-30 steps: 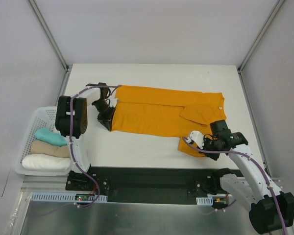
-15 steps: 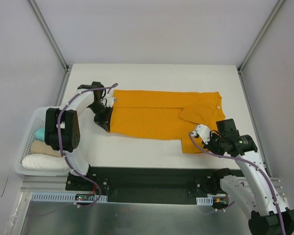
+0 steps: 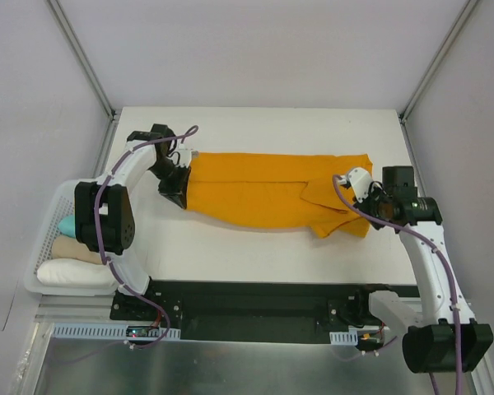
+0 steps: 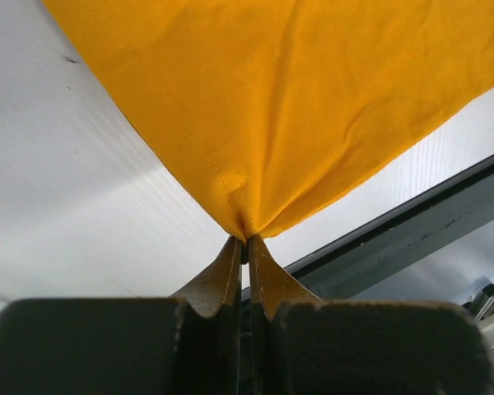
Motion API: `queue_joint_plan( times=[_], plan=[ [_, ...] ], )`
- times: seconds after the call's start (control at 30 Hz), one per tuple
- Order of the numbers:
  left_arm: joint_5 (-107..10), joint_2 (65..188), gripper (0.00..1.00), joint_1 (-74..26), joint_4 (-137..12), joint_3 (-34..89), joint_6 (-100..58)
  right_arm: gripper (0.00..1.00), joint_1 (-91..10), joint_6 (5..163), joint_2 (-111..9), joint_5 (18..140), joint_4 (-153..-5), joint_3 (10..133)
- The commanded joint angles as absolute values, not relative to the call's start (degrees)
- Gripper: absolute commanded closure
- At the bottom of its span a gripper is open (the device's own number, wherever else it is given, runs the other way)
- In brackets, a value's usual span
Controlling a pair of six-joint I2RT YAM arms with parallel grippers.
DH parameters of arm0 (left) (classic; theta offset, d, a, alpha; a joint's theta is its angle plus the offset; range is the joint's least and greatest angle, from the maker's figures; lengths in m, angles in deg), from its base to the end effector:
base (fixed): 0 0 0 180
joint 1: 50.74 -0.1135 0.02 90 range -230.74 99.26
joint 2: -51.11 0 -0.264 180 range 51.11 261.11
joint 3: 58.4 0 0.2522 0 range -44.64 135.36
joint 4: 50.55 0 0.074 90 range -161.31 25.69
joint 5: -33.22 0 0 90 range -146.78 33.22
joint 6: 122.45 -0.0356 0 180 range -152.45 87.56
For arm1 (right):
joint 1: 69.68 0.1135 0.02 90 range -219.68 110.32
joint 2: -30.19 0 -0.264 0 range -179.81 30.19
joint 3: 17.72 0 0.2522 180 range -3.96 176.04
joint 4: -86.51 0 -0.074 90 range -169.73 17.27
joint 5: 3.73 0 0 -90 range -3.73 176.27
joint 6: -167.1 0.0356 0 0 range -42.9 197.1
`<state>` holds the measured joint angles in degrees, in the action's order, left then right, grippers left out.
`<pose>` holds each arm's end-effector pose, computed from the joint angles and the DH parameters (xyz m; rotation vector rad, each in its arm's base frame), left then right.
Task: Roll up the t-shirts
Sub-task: Fold the T-shirt at the center of the board.
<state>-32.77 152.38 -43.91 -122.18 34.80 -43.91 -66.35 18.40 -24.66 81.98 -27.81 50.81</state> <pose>0.3362 -0.0549 0.2322 0.5133 2.8408 -0.6028 0.1800 0.0131 0.3027 -1.3171 2.1280 -0.3173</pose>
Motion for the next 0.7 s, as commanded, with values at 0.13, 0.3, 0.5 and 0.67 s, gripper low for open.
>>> queue_joint_plan(
  times=[0.13, 0.3, 0.5, 0.67],
  plan=[
    [-32.34, 156.66, 1.00, -43.79, -126.10, 44.56, -45.10, 0.99, -68.45, 17.16, -32.03, 82.84, -34.73, 60.10],
    [-32.78, 160.00, 1.00, -44.32, -126.98, 49.13, -44.93, 0.99, -69.59, 15.93, -37.56, 82.93, -36.74, 64.06],
    [-33.13, 162.72, 1.00, -44.58, -127.59, 52.56, -44.57, 0.99, -69.51, 15.14, -43.37, 82.76, -39.20, 69.51],
    [-34.19, 164.57, 1.00, -45.20, -127.59, 54.94, -44.49, 0.99, -69.51, 14.08, -49.61, 82.49, -40.35, 73.82]
  ],
)
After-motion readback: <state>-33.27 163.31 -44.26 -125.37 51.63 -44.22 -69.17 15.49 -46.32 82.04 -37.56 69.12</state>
